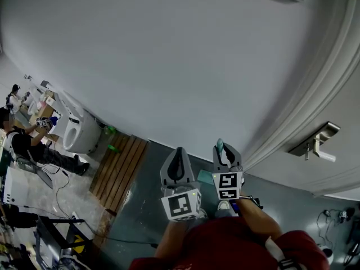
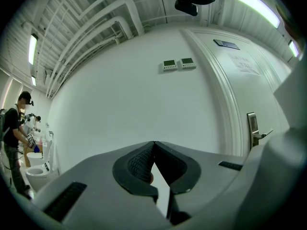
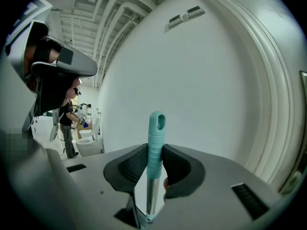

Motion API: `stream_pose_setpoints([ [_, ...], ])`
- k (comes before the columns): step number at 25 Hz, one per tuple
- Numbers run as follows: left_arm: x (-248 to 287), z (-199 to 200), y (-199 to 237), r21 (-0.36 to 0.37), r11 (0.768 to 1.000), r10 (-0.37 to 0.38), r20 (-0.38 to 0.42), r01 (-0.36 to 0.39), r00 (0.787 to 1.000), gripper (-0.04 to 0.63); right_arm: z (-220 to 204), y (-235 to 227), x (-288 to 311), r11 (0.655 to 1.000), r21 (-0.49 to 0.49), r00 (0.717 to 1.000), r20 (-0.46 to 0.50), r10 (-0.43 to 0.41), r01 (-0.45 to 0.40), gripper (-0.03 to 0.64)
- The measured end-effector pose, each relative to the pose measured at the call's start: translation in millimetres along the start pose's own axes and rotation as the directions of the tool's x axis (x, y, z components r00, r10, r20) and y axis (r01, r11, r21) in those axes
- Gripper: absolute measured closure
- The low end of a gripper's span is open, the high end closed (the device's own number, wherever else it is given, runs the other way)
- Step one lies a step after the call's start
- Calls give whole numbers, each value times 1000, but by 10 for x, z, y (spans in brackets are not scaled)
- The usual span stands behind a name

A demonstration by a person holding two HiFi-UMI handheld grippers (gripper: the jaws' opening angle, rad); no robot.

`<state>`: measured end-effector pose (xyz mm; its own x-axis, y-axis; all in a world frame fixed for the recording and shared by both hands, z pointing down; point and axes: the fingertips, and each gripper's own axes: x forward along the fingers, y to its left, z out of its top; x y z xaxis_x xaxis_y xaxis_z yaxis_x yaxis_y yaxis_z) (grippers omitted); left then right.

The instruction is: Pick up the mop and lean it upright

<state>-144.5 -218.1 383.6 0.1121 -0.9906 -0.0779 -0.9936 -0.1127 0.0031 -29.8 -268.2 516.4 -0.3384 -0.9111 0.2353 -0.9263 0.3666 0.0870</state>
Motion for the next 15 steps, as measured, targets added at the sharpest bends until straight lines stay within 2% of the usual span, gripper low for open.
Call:
stream_pose_setpoints([
  [15,-79,-62,46,1,1000,19,-13,-19,1000,583,49,-308,715,993,15,993,-23,-113,113,506],
])
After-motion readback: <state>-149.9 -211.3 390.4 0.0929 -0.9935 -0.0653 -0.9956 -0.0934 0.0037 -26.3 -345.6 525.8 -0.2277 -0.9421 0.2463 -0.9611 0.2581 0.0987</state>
